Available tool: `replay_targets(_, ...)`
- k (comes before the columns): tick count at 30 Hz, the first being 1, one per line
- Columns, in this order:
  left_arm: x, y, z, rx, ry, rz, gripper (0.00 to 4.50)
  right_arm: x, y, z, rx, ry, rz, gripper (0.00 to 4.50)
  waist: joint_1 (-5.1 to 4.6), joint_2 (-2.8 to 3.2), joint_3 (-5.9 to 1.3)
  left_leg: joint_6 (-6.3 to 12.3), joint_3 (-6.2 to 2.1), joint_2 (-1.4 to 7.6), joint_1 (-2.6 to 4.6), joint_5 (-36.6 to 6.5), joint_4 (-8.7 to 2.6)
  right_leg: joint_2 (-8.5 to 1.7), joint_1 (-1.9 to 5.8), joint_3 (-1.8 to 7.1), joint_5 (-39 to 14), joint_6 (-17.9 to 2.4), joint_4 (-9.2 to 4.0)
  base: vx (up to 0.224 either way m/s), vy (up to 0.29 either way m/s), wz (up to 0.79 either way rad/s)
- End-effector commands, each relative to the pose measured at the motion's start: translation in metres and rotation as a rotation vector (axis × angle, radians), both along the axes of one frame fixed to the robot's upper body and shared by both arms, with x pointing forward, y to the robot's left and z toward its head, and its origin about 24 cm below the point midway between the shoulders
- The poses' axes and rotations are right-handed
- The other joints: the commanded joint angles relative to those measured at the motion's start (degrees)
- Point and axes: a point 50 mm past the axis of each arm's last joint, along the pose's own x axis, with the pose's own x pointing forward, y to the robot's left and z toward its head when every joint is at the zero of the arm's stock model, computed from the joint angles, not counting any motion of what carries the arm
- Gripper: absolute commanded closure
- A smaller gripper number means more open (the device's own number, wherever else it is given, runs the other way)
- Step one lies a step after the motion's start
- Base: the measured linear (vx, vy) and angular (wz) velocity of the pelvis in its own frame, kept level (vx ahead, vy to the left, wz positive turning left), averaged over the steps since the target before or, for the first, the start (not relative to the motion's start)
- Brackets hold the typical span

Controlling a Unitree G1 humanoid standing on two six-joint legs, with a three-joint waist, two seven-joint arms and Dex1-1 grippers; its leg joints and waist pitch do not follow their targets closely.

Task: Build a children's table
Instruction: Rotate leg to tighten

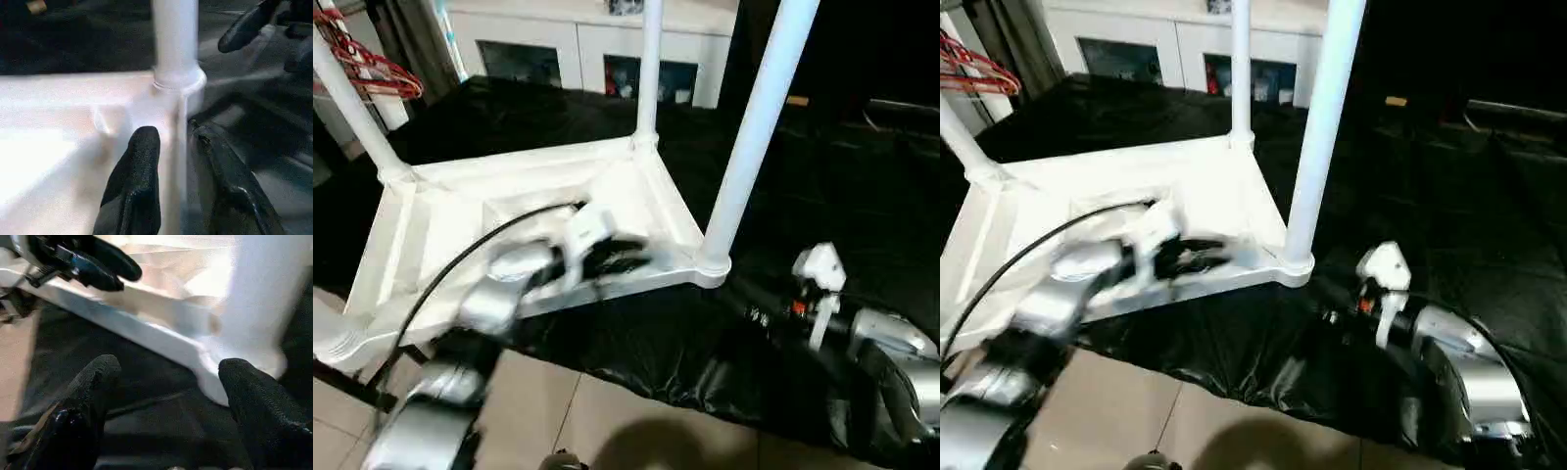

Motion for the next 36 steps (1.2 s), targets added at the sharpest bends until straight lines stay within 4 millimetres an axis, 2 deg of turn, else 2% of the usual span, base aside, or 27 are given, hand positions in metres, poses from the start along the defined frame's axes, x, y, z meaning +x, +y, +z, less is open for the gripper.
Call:
replay_targets(1, -0.009, 0.005, 0.010, -0.013, 0.032, -0.048, 3.25, -0.002, 0.010, 0.004, 0.018, 0.010, 0.068, 0.83, -0.23, -1.28, -3.14, 3.76, 0.43, 0.65, -0.02, -10.90, -4.09, -2.52, 3.16, 2.05, -11.85, -11.09, -3.92, 0.000, 0.000, 0.00)
replay_targets(2, -0.023, 0.015, 0.012, -0.008, 0.076, -0.064, 3.25, -0.002, 0.020, 0.002, 0.026, 0.015, 0.099, 0.83, -0.34, -1.17, -3.01, 3.10, 0.30, 0.63, -0.05, -12.23, -4.35, -2.62, 3.06, 2.06, -14.82, -10.18, -4.19, 0.000, 0.000, 0.00)
replay_targets(3, -0.026, 0.018, 0.013, -0.004, 0.085, -0.064, 3.25, -0.001, 0.024, 0.001, 0.026, 0.014, 0.104, 0.83, -0.45, -1.58, -3.10, 2.41, 0.16, 0.83, 0.14, -12.25, -4.55, -2.79, 3.06, 2.15, -15.04, -10.17, -4.01, 0.000, 0.000, 0.00)
replay_targets(4, -0.030, 0.021, 0.014, 0.003, 0.102, -0.068, 3.25, 0.001, 0.030, 0.000, 0.026, 0.005, 0.109, 0.83, -0.64, -1.54, -2.74, 2.16, 0.29, 0.60, 0.10, -13.25, -4.74, -2.45, 2.71, 2.12, -16.99, -9.66, -4.40, 0.000, 0.000, 0.00)
replay_targets(5, -0.036, 0.025, 0.014, 0.017, 0.124, -0.070, 3.25, 0.005, 0.038, -0.001, 0.027, -0.007, 0.100, 0.83, -0.62, -1.39, -2.88, 1.71, 0.22, 0.63, 0.25, -13.40, -4.67, -2.62, 2.70, 2.14, -17.35, -9.53, -4.24, 0.000, 0.000, 0.00)
replay_targets(6, -0.040, 0.028, 0.015, 0.027, 0.142, -0.071, 3.25, 0.008, 0.043, -0.002, 0.028, -0.016, 0.092, 0.83, -0.58, -1.65, -2.93, 1.41, 0.17, 0.62, 0.36, -12.66, -4.73, -2.69, 2.58, 2.22, -16.90, -9.56, -4.06, 0.000, 0.000, 0.00)
replay_targets(8, -0.050, 0.036, 0.014, 0.074, 0.187, -0.064, 3.25, 0.017, 0.061, -0.003, 0.060, -0.033, 0.066, 0.83, -1.27, -1.43, -2.81, 0.18, 0.15, 0.56, 0.38, -13.60, -5.01, -2.53, 2.41, 2.21, -16.88, -9.54, -4.06, 0.000, 0.000, 0.00)
replay_targets(9, -0.053, 0.040, 0.013, 0.091, 0.197, -0.057, 3.25, 0.020, 0.067, -0.003, 0.073, -0.032, 0.048, 0.83, -1.51, -1.53, -2.69, 0.02, 0.15, 0.42, 0.28, -13.56, -5.14, -2.39, 2.50, 2.18, -16.85, -9.31, -4.16, 0.000, 0.000, 0.00)
replay_targets(10, -0.056, 0.044, 0.012, 0.111, 0.204, -0.039, 3.25, 0.024, 0.075, -0.003, 0.088, -0.029, 0.034, 0.83, -1.74, -1.90, -2.79, -0.27, 0.08, 0.40, 0.33, -13.29, -5.14, -2.41, 2.58, 2.18, -15.96, -9.34, -3.85, 0.000, 0.000, 0.00)
replay_targets(12, -0.065, 0.053, 0.012, 0.158, 0.231, 0.001, 3.25, 0.034, 0.097, -0.006, 0.108, -0.025, 0.013, 0.83, -2.03, -1.41, -2.78, -0.69, 0.10, 0.40, 0.54, -13.23, -5.18, -2.31, 2.45, 2.19, -14.41, -9.66, -3.80, 0.000, 0.000, 0.00)
replay_targets(13, -0.066, 0.054, 0.012, 0.160, 0.233, 0.003, 3.25, 0.035, 0.099, -0.006, 0.108, -0.025, 0.009, 0.83, -2.18, -1.31, -2.81, -1.08, 0.03, 0.44, 0.45, -13.35, -5.19, -2.40, 2.43, 2.19, -13.80, -9.94, -3.61, 0.000, 0.000, 0.00)
replay_targets(14, -0.069, 0.057, 0.011, 0.174, 0.242, 0.012, 3.25, 0.041, 0.106, -0.007, 0.109, -0.031, -0.018, 0.83, -2.40, -1.37, -2.89, -1.77, 0.07, 0.33, 0.69, -13.66, -5.20, -2.30, 2.47, 2.17, -13.09, -9.91, -3.59, 0.000, 0.000, 0.00)
replay_targets(15, -0.073, 0.060, 0.012, 0.183, 0.258, 0.022, 3.25, 0.048, 0.115, -0.007, 0.116, -0.040, -0.051, 0.83, -2.52, -0.99, -2.94, -1.94, 0.09, 0.31, 0.80, -13.79, -5.19, -2.40, 2.26, 2.24, -12.27, -10.43, -3.48, 0.000, 0.000, 0.00)
replay_targets(16, -0.076, 0.063, 0.012, 0.193, 0.274, 0.035, 3.25, 0.058, 0.125, -0.007, 0.124, -0.039, -0.116, 0.83, -2.85, -1.18, -2.97, -2.41, 0.05, 0.13, 0.59, -12.94, -5.24, -2.22, 2.53, 2.13, -10.44, -11.00, -3.18, 0.000, 0.000, 0.00)
replay_targets(18, -0.080, 0.066, 0.013, 0.206, 0.289, 0.047, 3.25, 0.071, 0.132, -0.006, 0.144, -0.038, -0.200, 0.83, -3.16, -1.09, -2.99, -2.62, 0.21, 0.03, 0.96, -12.66, -5.11, -2.03, 2.50, 2.17, -8.92, -11.48, -3.12, 0.000, 0.000, 0.00)
replay_targets(19, -0.082, 0.068, 0.013, 0.214, 0.298, 0.053, 3.25, 0.078, 0.134, -0.005, 0.149, -0.032, -0.259, 0.83, -3.14, -0.80, -3.00, -2.71, 0.16, 0.09, 0.88, -12.72, -5.09, -2.21, 2.47, 2.21, -8.28, -11.76, -2.97, 0.000, 0.000, 0.00)
replay_targets(20, -0.082, 0.068, 0.013, 0.216, 0.300, 0.054, 3.25, 0.080, 0.135, -0.005, 0.150, -0.031, -0.274, 0.83, -3.48, -0.91, -2.94, -3.09, 0.07, -0.08, 0.59, -12.44, -5.25, -2.09, 2.79, 2.16, -8.07, -11.81, -2.87, 0.000, 0.000, 0.00)
replay_targets(21, -0.085, 0.070, 0.013, 0.229, 0.315, 0.065, 3.25, 0.091, 0.136, -0.004, 0.146, -0.027, -0.383, 0.83, -3.41, -0.84, -3.03, -3.25, 0.23, -0.03, 1.04, -12.29, -5.08, -2.01, 2.56, 2.17, -7.22, -11.79, -2.90, 0.000, 0.000, 0.00)
replay_targets(22, -0.086, 0.071, 0.013, 0.231, 0.317, 0.067, 3.25, 0.092, 0.136, -0.003, 0.143, -0.027, -0.402, 0.83, -3.64, -0.77, -3.00, -3.52, 0.17, -0.14, 0.83, -11.54, -5.07, -1.96, 2.73, 2.19, -6.41, -11.93, -2.69, 0.000, 0.000, 0.00)
replay_targets(23, -0.088, 0.073, 0.012, 0.251, 0.315, 0.083, 3.25, 0.102, 0.131, -0.004, 0.120, -0.023, -0.529, 0.83, -3.51, -0.75, -3.03, -3.64, 0.21, -0.16, 0.91, -11.49, -5.10, -1.94, 2.78, 2.14, -6.34, -11.71, -2.77, 0.000, 0.000, 0.00)
replay_targets(25, -0.089, 0.076, 0.011, 0.269, 0.310, 0.104, 3.25, 0.109, 0.123, -0.005, 0.102, -0.008, -0.666, 0.83, -3.65, -0.69, -3.12, -4.19, 0.26, -0.34, 0.93, -11.17, -4.95, -1.84, 2.79, 2.14, -5.51, -11.45, -2.57, 0.000, 0.000, 0.00)
replay_targets(27, -0.089, 0.077, 0.011, 0.272, 0.310, 0.114, 3.25, 0.112, 0.120, -0.006, 0.094, -0.001, -0.716, 0.83, -3.43, -0.52, -3.18, -4.16, 0.43, -0.35, 1.31, -11.90, -4.74, -1.64, 2.54, 2.18, -4.44, -10.91, -2.53, 0.000, 0.000, 0.00)
replay_targets(29, -0.088, 0.083, 0.012, 0.288, 0.305, 0.146, 3.25, 0.118, 0.108, -0.007, 0.093, 0.012, -0.835, 0.83, -3.41, -0.65, -3.25, -4.12, 0.37, -0.44, 1.12, -11.47, -4.70, -1.57, 2.76, 2.11, -3.33, -10.74, -2.35, 0.000, 0.000, 0.00)
replay_targets(32, -0.085, 0.088, 0.012, 0.306, 0.289, 0.182, 3.25, 0.121, 0.098, -0.008, 0.101, 0.020, -0.910, 0.83, -3.42, -0.64, -3.31, -4.04, 0.34, -0.48, 1.10, -12.37, -4.60, -1.62, 2.82, 2.10, -3.51, -10.28, -2.28, 0.000, 0.000, 0.00)
replay_targets(36, -0.081, 0.091, 0.012, 0.332, 0.274, 0.206, 3.25, 0.125, 0.088, -0.007, 0.090, 0.008, -0.972, 0.83, -3.43, -0.77, -3.43, -3.46, 0.37, -0.65, 0.84, -11.17, -4.38, -1.65, 3.00, 2.10, -2.90, -10.26, -2.15, 0.000, 0.000, 0.00)
